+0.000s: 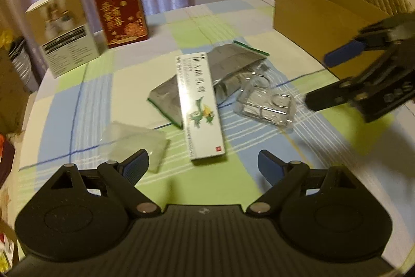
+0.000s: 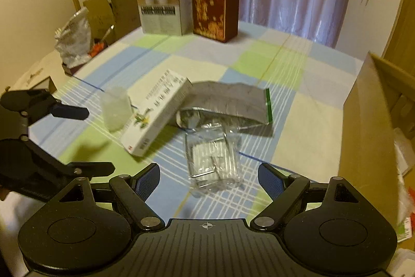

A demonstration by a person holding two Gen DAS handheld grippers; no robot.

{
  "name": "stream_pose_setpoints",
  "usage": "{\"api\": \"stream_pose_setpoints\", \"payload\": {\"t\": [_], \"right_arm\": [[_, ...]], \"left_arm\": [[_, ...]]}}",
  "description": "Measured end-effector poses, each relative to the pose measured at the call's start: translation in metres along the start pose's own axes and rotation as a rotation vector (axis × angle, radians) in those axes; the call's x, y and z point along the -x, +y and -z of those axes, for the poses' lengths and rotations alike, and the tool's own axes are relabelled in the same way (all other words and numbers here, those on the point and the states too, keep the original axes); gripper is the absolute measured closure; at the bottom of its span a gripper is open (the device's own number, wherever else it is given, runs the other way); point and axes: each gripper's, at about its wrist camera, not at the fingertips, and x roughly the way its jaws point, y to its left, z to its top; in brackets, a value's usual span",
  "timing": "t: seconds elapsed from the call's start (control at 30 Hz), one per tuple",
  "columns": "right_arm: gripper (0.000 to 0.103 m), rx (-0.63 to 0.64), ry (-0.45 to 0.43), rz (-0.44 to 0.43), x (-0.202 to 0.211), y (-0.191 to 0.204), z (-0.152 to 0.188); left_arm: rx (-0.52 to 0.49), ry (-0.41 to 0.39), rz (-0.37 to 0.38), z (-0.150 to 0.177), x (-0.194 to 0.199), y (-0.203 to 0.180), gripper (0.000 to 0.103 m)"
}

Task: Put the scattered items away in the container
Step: 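Grasp the clear plastic rack with the right gripper while the left grasps the white-green ointment box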

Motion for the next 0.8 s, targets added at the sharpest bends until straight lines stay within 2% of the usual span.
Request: {"api": "stream_pose_setpoints", "payload": {"t": [0.2, 0.3, 0.33, 0.4, 0.5, 0.53, 0.57, 0.6, 0.7, 0.8], "right_arm": [[0.015, 0.068, 0.035, -0.007, -0.034, 0.003, 0.007], [0.016, 0.101, 0.032, -0.018, -0.046, 0.007, 0.011], [0.020, 0.110, 0.030, -0.017, -0.049, 0.008, 0.011], [0.037, 0.123, 0.032, -0.022, -0.054, 0.009, 0.012], [0.037, 0.133, 0.024, -0.020, -0.057, 0.010, 0.012], [0.042, 0.135, 0.021, -0.017, -0.057, 0.009, 0.012], [0.049, 0.140, 0.019, -0.013, -0.057, 0.009, 0.013], [0.060, 0.143, 0.018, -0.015, -0.056, 0.008, 0.013], [0.067, 0.130, 0.012, -0.014, -0.053, 0.007, 0.013], [0.068, 0.093, 0.010, 0.007, -0.046, 0.003, 0.017]], "left_arm": [[-0.089, 0.025, -0.026, 0.002, -0.020, -0.007, 0.014], [-0.105, 0.027, -0.011, 0.003, -0.024, -0.010, 0.014], [-0.110, 0.027, -0.009, 0.003, -0.025, -0.010, 0.014], [-0.115, 0.022, -0.013, 0.002, -0.028, -0.010, 0.015], [-0.097, 0.005, -0.012, -0.003, -0.031, -0.006, 0.015], [-0.090, 0.000, -0.010, -0.005, -0.032, -0.005, 0.015], [-0.083, -0.007, -0.008, -0.007, -0.033, -0.004, 0.016], [-0.078, -0.016, -0.005, -0.008, -0.034, -0.003, 0.016], [-0.090, -0.027, -0.010, -0.012, -0.037, -0.006, 0.016], [-0.092, -0.023, -0.012, -0.016, -0.044, -0.008, 0.020]]}}
